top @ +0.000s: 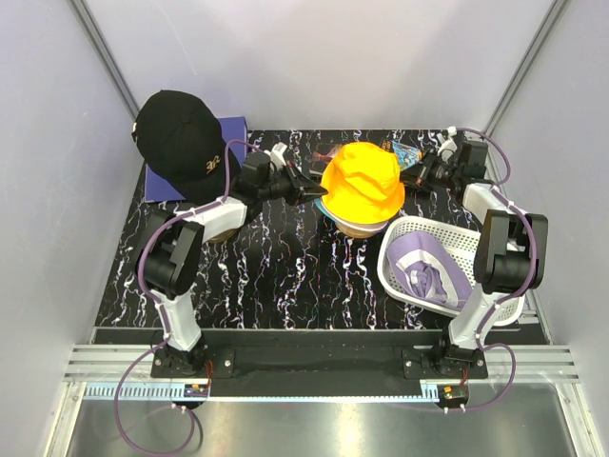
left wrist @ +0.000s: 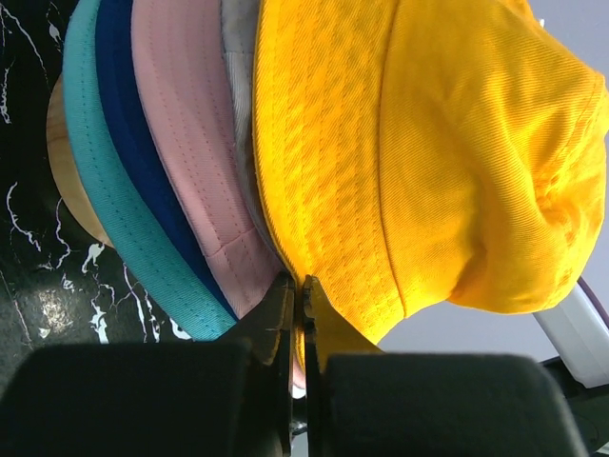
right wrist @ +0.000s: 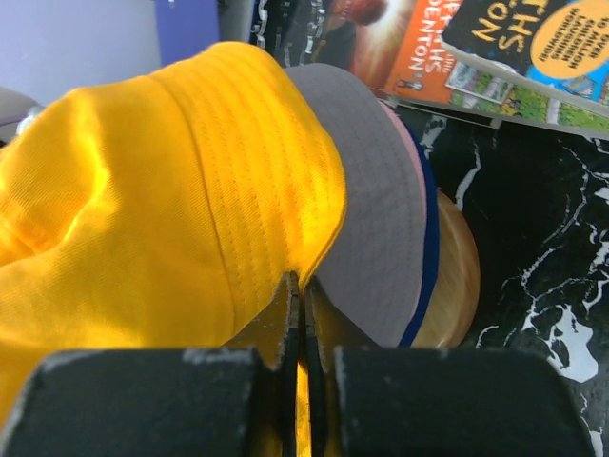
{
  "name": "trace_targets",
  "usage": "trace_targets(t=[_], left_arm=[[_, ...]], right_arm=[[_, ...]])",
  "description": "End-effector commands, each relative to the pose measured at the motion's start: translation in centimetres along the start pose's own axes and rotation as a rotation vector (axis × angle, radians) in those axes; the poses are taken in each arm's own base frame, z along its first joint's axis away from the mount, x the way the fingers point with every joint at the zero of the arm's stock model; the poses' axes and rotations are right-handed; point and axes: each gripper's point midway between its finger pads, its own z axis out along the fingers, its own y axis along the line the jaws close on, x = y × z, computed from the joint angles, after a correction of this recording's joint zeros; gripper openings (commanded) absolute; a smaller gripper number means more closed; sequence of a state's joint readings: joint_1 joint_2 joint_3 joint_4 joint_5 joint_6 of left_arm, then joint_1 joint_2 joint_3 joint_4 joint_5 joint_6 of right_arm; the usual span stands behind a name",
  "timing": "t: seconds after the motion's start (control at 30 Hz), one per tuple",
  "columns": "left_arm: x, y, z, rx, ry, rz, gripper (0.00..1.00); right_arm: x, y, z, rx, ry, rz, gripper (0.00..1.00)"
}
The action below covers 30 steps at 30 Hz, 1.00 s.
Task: Stack the hats
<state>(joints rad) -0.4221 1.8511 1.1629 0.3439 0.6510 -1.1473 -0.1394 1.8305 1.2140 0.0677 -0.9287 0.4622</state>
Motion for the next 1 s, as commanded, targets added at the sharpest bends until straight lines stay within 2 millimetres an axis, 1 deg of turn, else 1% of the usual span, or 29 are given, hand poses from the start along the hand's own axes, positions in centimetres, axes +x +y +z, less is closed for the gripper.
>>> trace_targets(t=[0.0, 0.3, 0.5, 0.57, 0.6, 0.67, 0.7, 0.73, 0.77, 0.8, 0.83, 0.87, 0.9, 0.93, 0.97], left_arm=[[-0.1, 0.9, 0.7, -0.026, 0.006, 0.029, 0.0], [0.3, 4.5, 1.2, -0.141, 0.028, 0.021, 0.0], [0.2, 6.9, 1.0, -0.239, 0.025, 0.028, 0.0], [-0.1, 7.0, 0.9, -0.262, 0.023, 0.043, 0.0], [-0.5, 6.5, 1.0, -0.26, 0.015, 0.078, 0.0], [-0.8, 6.0, 1.0, -0.263, 0.008, 0.106, 0.0], [-1.6, 5.0, 1.0, -0.252, -0.01, 0.141, 0.0], [-2.1, 4.2, 0.9, -0.246, -0.022, 0.161, 0.04], [-2.2, 4.0, 0.7, -0.26, -0.023, 0.165, 0.22], [-3.0, 3.1, 0.7, -0.258, -0.046, 0.197, 0.29], [-3.3, 2.6, 0.5, -0.259, -0.055, 0.216, 0.35], [-3.6, 1.7, 0.1, -0.262, -0.065, 0.234, 0.44], [-4.4, 0.7, -0.2, -0.265, -0.092, 0.269, 0.6], [-4.7, 0.1, -0.5, -0.267, -0.104, 0.29, 0.67], [-5.1, -0.5, -1.1, -0.283, -0.127, 0.311, 0.73]], right_arm=[[2.4, -2.8, 0.4, 0.176, 0.054, 0.015, 0.0], [5.0, -5.3, 1.8, 0.354, 0.139, -0.02, 0.0], [6.2, -6.8, 1.1, 0.457, 0.155, -0.024, 0.0], [6.5, -7.2, 0.7, 0.483, 0.154, -0.025, 0.0], [6.3, -7.1, 0.5, 0.487, 0.148, -0.028, 0.0], [5.9, -6.9, 0.4, 0.494, 0.134, -0.028, 0.05], [5.4, -6.4, 0.3, 0.491, 0.123, -0.034, 0.1], [5.2, -6.1, 0.2, 0.494, 0.119, -0.028, 0.16], [4.4, -5.8, 0.0, 0.501, 0.102, -0.036, 0.29], [3.7, -5.1, -0.3, 0.504, 0.087, -0.049, 0.38], [3.5, -5.1, -0.9, 0.527, 0.087, -0.04, 0.44], [2.8, -4.9, -1.5, 0.542, 0.07, -0.047, 0.55], [2.0, -4.0, -2.4, 0.54, 0.043, -0.056, 0.58], [1.8, -3.7, -3.2, 0.548, 0.035, -0.048, 0.6], [1.1, -3.2, -4.7, 0.567, -0.001, -0.052, 0.62]])
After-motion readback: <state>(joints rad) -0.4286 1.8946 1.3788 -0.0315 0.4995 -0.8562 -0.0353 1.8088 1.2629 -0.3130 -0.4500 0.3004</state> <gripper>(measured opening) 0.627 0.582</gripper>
